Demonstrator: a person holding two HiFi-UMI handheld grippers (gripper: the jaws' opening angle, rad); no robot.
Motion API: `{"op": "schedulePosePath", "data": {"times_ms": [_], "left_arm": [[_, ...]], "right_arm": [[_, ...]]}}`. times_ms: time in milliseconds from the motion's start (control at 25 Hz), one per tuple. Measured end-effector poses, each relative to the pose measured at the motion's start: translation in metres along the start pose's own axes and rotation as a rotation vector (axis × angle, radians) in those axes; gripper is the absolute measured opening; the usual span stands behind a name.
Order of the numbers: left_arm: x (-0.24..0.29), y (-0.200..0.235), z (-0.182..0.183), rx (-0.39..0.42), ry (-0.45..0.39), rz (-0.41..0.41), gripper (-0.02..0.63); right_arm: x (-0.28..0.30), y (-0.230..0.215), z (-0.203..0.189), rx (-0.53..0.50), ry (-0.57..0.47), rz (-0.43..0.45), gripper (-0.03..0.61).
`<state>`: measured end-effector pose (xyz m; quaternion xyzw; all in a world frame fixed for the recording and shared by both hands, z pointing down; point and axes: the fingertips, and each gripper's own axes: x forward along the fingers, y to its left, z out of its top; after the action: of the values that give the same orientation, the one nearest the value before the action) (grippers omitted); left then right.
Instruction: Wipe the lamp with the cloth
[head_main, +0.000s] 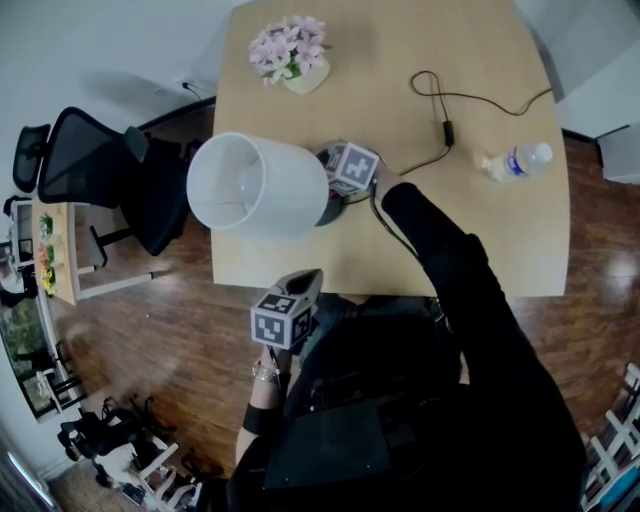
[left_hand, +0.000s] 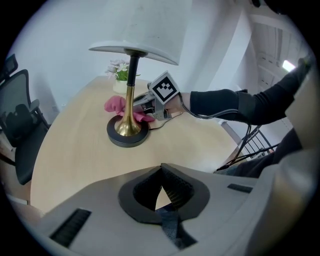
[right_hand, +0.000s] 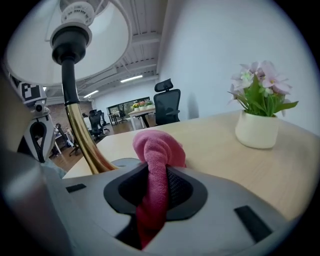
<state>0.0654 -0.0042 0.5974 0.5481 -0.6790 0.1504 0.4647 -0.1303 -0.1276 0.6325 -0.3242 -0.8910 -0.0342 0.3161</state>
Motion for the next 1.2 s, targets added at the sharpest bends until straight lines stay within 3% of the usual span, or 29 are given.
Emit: {"op": "schedulePosePath", "data": {"times_ms": [280,640,920,1200], "left_arm": [[0.009,-0.005,0.000,0.033,0.011,-0.035,-0.008],[0.009,-0.015,-0.001,0.122,0.028,-0.108,-0.008],[-0.007,0.012,-0.005,0.166,0.060,-0.146,-0.008],[-0.022,0.050,-0.011,0.263,0.102,-0.201,-0.008]], "right_arm": [[-0.025,0.013,-0.016,0.022,0.000,-0.045,0.093],[-0.052,0.037,-0.060,0.140,0.026,-0.242,0.092],[-0.052,0.074,-0.074,0.266,0.031,-0.380,0.092],[-0.036,0.103,-0.084,0.408,0.066,-0.545,0.092]]}}
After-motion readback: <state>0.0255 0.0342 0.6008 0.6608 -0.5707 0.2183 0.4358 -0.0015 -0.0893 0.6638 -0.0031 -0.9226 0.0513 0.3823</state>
